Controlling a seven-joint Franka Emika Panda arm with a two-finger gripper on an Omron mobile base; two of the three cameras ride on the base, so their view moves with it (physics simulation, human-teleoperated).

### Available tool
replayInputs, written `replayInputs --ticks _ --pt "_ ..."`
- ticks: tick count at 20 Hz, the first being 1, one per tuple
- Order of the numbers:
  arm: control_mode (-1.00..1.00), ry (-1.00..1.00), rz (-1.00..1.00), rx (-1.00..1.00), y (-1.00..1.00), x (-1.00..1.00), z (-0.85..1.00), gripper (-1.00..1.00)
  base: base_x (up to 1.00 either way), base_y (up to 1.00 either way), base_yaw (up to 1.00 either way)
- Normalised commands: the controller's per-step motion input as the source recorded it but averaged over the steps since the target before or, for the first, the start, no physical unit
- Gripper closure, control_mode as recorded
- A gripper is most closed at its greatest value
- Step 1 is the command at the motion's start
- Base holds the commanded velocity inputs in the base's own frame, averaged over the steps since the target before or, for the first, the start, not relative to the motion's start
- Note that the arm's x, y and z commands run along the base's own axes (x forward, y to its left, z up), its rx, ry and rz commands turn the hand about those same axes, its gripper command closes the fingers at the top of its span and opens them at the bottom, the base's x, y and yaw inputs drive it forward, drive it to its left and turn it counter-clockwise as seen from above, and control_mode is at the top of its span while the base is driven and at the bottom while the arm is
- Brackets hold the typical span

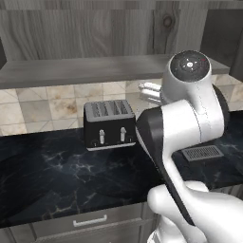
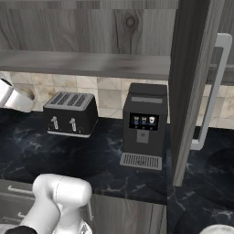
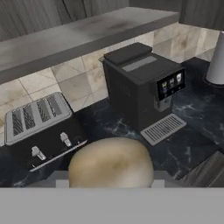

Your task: Pick the mushrooms from the cabinet and place them in one bowl. Pick the lemon wedge from the sink and place it in the other bowl.

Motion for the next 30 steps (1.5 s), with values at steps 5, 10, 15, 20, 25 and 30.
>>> replayInputs --ticks 5,10,15,20,25,30 --pt "-1.0 0.0 0.21 0.12 -0.31 -0.34 -0.44 1.0 0.0 0.0 0.0" --pt "-1.0 0.03 0.2 0.09 -0.31 -0.18 -0.38 1.0 0.0 0.0 0.0" --pt "-1.0 0.01 0.14 0.01 -0.22 -0.12 -0.25 1.0 0.0 0.0 0.0" --pt "-1.0 0.0 0.01 0.0 -0.01 -0.03 -0.01 1.0 0.0 0.0 0.0" --pt "-1.0 0.0 -0.01 0.0 0.0 -0.1 -0.01 1.0 0.0 0.0 0.0" --pt "1.0 0.0 -0.01 0.0 0.0 -0.08 -0.01 1.0 0.0 0.0 0.0"
